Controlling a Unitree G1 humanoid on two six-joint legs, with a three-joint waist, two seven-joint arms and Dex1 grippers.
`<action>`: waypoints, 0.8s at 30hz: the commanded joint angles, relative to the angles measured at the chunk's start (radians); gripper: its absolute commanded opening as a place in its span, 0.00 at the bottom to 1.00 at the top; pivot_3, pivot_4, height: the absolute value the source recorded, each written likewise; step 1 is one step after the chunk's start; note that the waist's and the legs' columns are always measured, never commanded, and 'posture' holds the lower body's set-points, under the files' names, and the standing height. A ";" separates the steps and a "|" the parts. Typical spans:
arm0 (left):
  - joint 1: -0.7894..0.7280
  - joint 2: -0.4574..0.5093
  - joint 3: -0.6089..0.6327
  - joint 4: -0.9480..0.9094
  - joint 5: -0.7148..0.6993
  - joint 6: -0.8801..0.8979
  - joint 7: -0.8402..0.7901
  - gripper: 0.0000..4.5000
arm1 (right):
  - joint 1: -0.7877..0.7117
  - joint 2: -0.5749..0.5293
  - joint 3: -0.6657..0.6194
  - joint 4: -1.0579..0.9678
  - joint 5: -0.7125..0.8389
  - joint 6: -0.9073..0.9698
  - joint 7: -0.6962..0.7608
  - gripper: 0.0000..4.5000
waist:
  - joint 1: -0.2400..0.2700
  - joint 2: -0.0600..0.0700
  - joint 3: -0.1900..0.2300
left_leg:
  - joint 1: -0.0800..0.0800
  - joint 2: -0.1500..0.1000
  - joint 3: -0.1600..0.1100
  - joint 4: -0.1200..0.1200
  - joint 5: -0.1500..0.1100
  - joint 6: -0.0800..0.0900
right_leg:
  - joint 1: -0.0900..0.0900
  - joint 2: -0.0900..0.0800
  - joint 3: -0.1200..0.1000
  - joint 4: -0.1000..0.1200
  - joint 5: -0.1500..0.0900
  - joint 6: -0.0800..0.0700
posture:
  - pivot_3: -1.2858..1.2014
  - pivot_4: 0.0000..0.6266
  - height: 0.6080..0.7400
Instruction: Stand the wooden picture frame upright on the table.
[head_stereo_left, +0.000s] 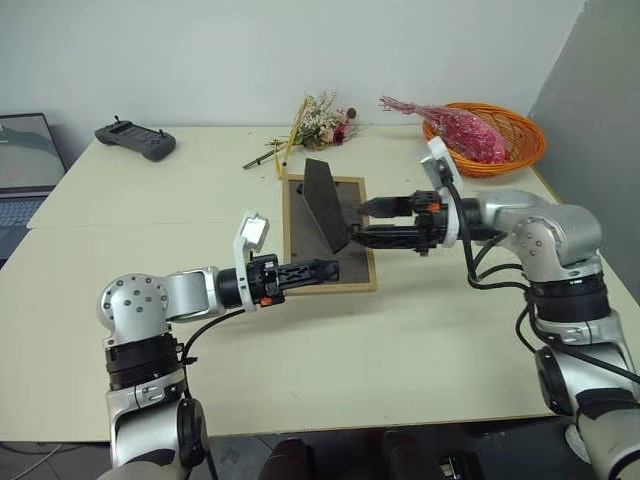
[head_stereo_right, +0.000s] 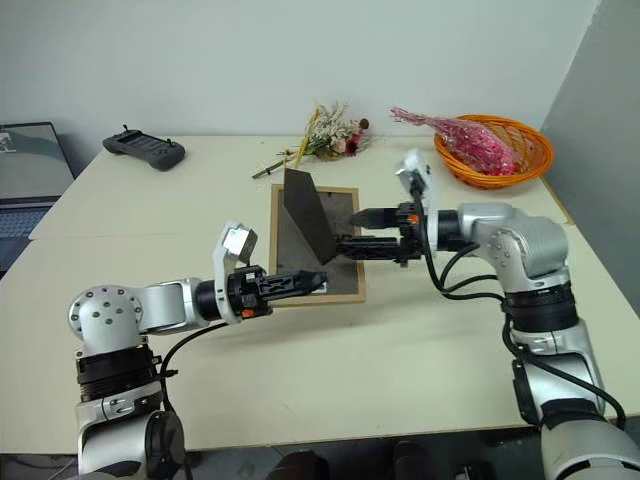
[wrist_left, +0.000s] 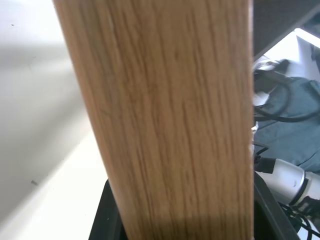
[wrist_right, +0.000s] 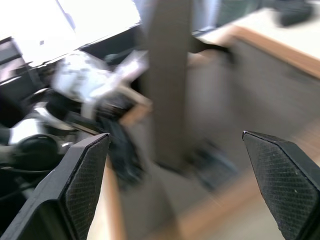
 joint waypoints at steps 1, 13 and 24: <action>0.014 0.056 0.004 0.018 -0.155 0.004 0.026 0.28 | 0.070 -0.089 -0.043 -0.036 -0.097 -0.290 0.054 1.00 | 0.000 0.000 0.000 | 0.000 0.000 0.000 0.000 0.000 0.000 | 0.000 0.000 0.000 0.000 0.000 0.000 | 0.52 0.24 1.00; 0.032 0.175 -0.123 0.155 -0.682 -0.089 0.341 0.28 | 0.066 -0.037 0.091 0.526 -1.042 -2.013 -0.605 1.00 | -0.007 -0.001 0.001 | 0.003 0.001 0.004 0.001 0.002 -0.004 | 0.000 0.000 0.002 0.001 0.000 0.001 | 0.52 0.24 1.00; 0.112 0.239 -0.254 0.040 -0.811 -0.233 0.379 0.28 | -0.157 0.026 0.311 0.631 -1.657 -2.049 -1.415 1.00 | 0.001 -0.001 0.001 | 0.003 0.000 0.003 0.001 0.005 -0.009 | 0.000 0.001 0.004 0.001 0.000 0.000 | 0.52 0.24 1.00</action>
